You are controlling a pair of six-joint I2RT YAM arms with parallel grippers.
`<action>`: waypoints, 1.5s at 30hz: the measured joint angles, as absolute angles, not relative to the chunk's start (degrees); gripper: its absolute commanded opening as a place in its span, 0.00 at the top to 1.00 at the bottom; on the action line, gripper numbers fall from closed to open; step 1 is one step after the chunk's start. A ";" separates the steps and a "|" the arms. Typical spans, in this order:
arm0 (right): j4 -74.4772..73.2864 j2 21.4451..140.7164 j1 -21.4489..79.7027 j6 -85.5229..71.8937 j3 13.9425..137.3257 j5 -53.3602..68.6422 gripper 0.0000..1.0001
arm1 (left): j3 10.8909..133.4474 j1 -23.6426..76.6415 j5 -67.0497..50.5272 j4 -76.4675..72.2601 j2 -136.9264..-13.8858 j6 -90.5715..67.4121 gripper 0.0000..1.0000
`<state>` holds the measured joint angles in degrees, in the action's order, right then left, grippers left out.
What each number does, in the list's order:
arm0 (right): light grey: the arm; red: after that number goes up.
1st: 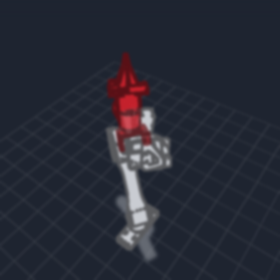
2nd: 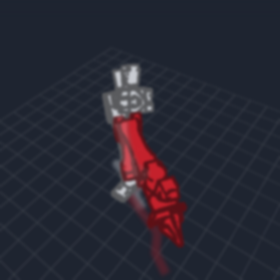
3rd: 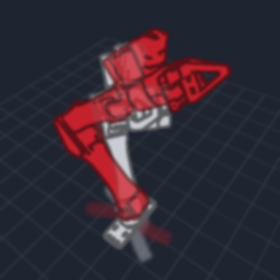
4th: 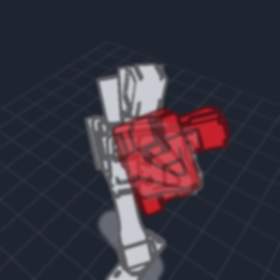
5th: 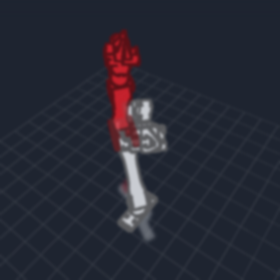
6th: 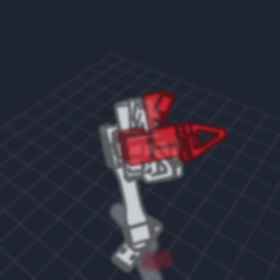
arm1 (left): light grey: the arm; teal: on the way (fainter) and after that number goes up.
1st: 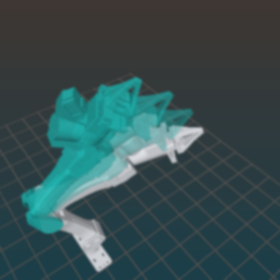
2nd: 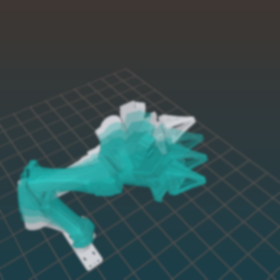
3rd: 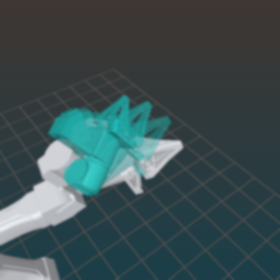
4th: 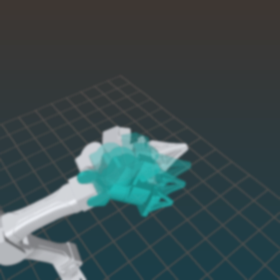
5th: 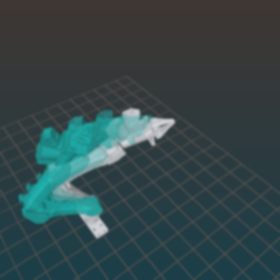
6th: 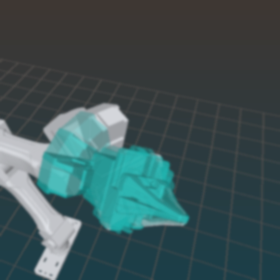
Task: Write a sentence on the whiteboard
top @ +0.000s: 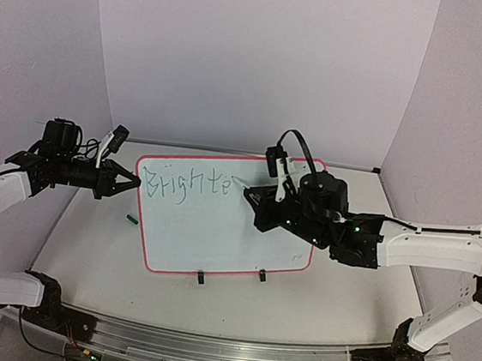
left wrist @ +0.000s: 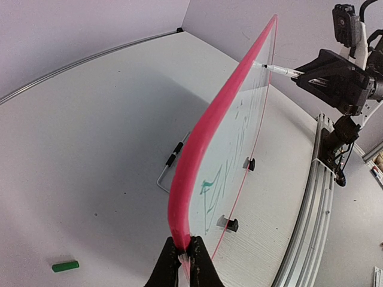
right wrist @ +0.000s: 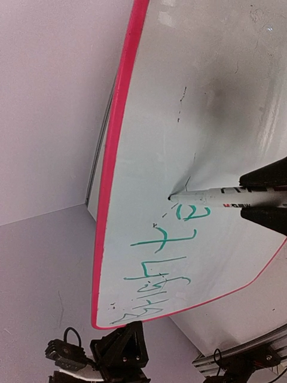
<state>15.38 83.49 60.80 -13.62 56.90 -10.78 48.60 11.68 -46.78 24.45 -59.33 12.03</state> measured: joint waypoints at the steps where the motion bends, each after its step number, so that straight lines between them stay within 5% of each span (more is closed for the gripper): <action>1: 15.40 83.44 60.80 -13.66 56.87 -10.92 1.00 | 48.60 11.68 -46.78 24.45 -59.33 12.01 1.00; 45: 17.69 82.06 60.80 -16.51 52.07 -10.99 1.00 | 48.60 11.68 -46.76 24.45 -59.33 11.97 1.00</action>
